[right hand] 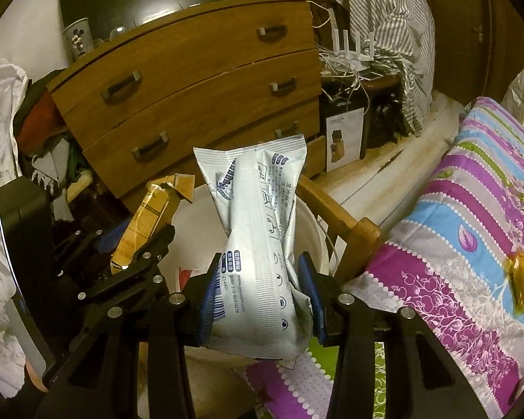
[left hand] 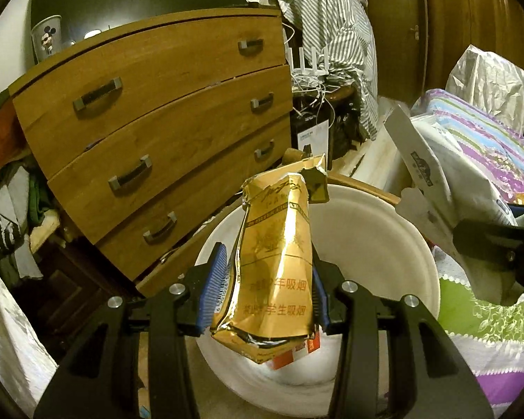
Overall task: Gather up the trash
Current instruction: 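Carry both packets over the white bucket, then open both tools to drop the packets into the bucket, then move both tools back toward the bedspread, then grasp the white rolled cloth with the right tool while the left grasps the white knotted cloth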
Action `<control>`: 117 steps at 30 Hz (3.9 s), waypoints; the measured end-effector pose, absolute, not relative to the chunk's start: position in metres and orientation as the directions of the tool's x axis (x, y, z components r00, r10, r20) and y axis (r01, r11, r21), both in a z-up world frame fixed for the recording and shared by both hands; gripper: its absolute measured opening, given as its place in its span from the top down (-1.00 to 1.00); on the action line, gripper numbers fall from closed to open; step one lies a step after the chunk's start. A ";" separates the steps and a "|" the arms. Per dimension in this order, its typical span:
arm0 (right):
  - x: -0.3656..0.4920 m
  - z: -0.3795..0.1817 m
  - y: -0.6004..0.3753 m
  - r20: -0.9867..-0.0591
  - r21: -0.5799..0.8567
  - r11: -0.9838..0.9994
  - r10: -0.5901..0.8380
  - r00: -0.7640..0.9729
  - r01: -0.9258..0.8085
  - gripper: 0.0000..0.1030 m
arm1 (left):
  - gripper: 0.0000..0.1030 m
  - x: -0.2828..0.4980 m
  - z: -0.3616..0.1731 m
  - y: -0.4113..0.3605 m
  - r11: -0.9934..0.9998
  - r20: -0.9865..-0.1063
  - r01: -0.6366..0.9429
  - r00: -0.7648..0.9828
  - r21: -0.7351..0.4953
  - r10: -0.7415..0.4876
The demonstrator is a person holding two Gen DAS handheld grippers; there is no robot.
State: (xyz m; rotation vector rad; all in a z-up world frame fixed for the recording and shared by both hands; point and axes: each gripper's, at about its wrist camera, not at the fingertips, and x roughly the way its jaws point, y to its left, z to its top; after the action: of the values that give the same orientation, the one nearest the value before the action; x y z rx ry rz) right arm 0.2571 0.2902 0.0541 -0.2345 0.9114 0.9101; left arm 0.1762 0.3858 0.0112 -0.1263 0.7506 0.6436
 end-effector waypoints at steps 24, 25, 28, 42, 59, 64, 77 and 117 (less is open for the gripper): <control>0.258 0.058 0.294 -0.760 0.161 0.606 0.579 0.294 -0.779 0.13 | 0.17 0.182 0.004 0.388 0.809 -0.677 -0.577 0.550 0.115 0.489; 0.259 0.058 0.295 -0.760 0.158 0.606 0.579 0.295 -0.780 0.13 | 0.17 0.182 0.004 0.388 0.809 -0.677 -0.576 0.551 0.115 0.488; 0.260 0.059 0.295 -0.759 0.152 0.607 0.577 0.302 -0.780 0.13 | 0.16 0.182 0.004 0.388 0.811 -0.679 -0.575 0.552 0.109 0.483; 0.272 0.061 0.290 -0.740 0.131 0.631 0.575 0.348 -0.764 -0.43 | -0.55 0.176 -0.001 0.409 0.793 -0.694 -0.608 0.554 0.039 0.459; 0.241 0.066 0.244 -0.621 0.035 0.692 0.580 0.527 -0.721 -0.43 | -0.60 0.165 0.019 0.369 0.772 -0.615 -0.634 0.589 0.050 0.524; 0.213 0.078 0.200 -0.454 -0.075 0.764 0.546 0.704 -0.641 -0.52 | -0.67 0.159 0.034 0.334 0.766 -0.541 -0.641 0.628 0.049 0.560; 0.163 0.063 0.023 -0.174 -0.132 0.939 0.294 0.940 -0.318 -0.84 | -0.80 0.169 0.027 0.211 0.864 -0.481 -0.500 0.744 0.059 0.464; 0.238 -0.100 -0.279 -0.654 0.297 0.951 0.270 0.706 -0.088 -0.07 | -0.56 0.359 -0.062 -0.062 0.830 -0.725 0.557 0.584 0.031 -0.365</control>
State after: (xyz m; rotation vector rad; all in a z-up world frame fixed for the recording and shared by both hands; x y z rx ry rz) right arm 0.2380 -0.2792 -0.0997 0.2524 0.7625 0.2009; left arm 0.3589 -0.0621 -0.0618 0.2685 0.7779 -0.5457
